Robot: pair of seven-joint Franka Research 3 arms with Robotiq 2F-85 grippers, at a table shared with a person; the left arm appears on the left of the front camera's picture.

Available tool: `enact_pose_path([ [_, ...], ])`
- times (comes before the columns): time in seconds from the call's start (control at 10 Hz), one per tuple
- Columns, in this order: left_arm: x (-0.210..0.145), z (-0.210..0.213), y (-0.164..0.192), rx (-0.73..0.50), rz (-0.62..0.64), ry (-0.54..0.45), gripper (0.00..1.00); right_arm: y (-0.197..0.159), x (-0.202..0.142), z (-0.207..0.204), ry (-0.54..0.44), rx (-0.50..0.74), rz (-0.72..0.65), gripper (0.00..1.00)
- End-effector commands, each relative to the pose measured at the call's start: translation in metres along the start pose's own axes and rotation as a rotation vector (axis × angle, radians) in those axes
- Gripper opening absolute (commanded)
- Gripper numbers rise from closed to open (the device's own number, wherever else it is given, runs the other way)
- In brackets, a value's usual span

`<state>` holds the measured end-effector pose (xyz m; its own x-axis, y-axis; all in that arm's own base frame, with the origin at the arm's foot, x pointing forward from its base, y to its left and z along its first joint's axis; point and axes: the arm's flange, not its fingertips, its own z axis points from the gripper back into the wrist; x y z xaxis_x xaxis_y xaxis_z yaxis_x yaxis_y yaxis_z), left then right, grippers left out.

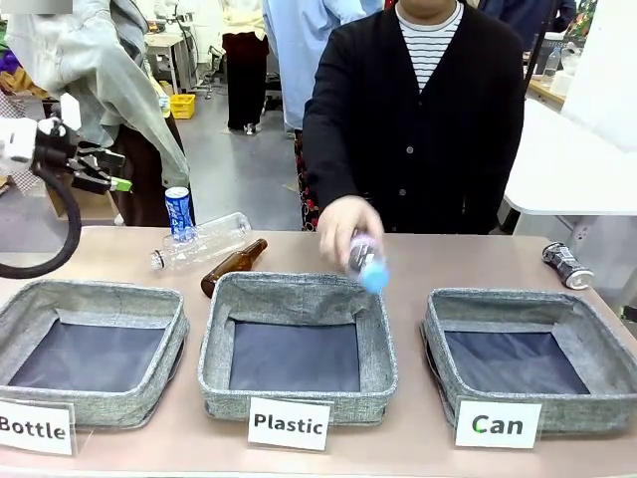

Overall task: Sort the can waste into the basket.
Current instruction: Pick up the can waste from the table and place it in the right Fabric basket.

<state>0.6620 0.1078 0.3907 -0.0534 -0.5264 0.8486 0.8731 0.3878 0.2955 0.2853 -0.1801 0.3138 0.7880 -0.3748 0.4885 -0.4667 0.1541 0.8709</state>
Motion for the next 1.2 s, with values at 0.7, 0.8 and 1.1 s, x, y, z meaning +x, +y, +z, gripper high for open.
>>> enact_pose_path([
  [0.7,-0.050,-0.091,0.055,-0.296,0.017,-0.042,1.00,0.001,-0.001,-0.004,-0.021,0.013,0.031,1.00],
  [0.8,-0.049,-0.099,0.057,-0.321,0.019,-0.046,1.00,0.001,-0.001,-0.004,-0.021,0.013,0.031,1.00],
  [1.1,-0.046,-0.127,0.055,-0.408,0.018,-0.040,1.00,0.001,-0.001,-0.004,-0.021,0.013,0.031,1.00],
])
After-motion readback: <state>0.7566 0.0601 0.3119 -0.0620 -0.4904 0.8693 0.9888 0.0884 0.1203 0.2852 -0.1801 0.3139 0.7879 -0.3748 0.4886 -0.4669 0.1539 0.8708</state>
